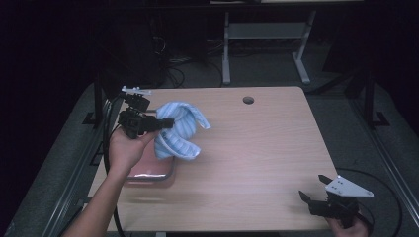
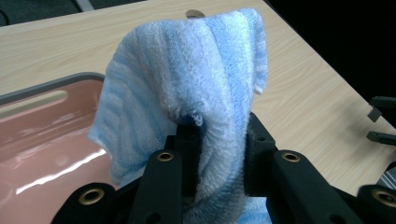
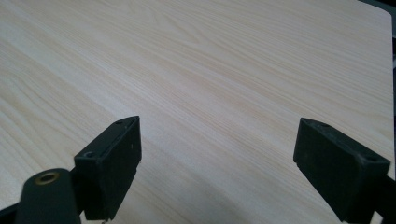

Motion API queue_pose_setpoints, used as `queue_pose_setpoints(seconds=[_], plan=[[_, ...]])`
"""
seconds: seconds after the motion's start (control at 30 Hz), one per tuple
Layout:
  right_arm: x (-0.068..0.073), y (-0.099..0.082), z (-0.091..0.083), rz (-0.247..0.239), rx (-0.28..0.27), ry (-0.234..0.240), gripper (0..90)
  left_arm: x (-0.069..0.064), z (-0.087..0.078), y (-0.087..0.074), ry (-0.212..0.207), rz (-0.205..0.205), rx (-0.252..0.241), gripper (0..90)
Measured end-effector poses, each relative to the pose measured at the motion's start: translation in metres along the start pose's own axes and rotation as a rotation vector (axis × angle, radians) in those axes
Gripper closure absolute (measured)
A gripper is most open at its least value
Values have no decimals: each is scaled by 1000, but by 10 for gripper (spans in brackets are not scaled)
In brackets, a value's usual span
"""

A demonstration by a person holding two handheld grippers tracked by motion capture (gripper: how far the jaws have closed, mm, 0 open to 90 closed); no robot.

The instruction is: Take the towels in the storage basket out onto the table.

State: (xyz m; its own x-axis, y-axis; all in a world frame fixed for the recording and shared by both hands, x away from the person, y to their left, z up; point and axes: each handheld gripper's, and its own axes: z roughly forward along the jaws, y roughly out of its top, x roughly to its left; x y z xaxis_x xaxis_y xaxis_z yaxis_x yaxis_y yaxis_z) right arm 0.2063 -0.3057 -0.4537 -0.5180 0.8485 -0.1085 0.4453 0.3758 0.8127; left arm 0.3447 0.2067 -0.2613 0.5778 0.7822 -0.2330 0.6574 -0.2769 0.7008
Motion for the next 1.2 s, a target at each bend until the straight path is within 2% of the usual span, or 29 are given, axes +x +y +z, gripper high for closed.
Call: queue_pose_setpoints(seconds=[0.37, 0.43, 0.67, 0.77, 1.2], plan=[[0, 0, 2, -4, -2, 17, 146, -16, 28, 10, -25, 15, 17, 717], [-1, 0, 1, -4, -5, 16, 146, -20, 39, 14, -39, 21, 27, 716], [-2, 0, 2, 5, -3, 13, 146, -28, 58, 19, -70, 45, 31, 716], [-2, -1, 0, 10, -3, 6, 146, -33, 71, 19, -92, 48, 38, 716], [-1, -3, -1, 9, -2, 3, 146, -52, 106, 17, -137, 67, 70, 716]])
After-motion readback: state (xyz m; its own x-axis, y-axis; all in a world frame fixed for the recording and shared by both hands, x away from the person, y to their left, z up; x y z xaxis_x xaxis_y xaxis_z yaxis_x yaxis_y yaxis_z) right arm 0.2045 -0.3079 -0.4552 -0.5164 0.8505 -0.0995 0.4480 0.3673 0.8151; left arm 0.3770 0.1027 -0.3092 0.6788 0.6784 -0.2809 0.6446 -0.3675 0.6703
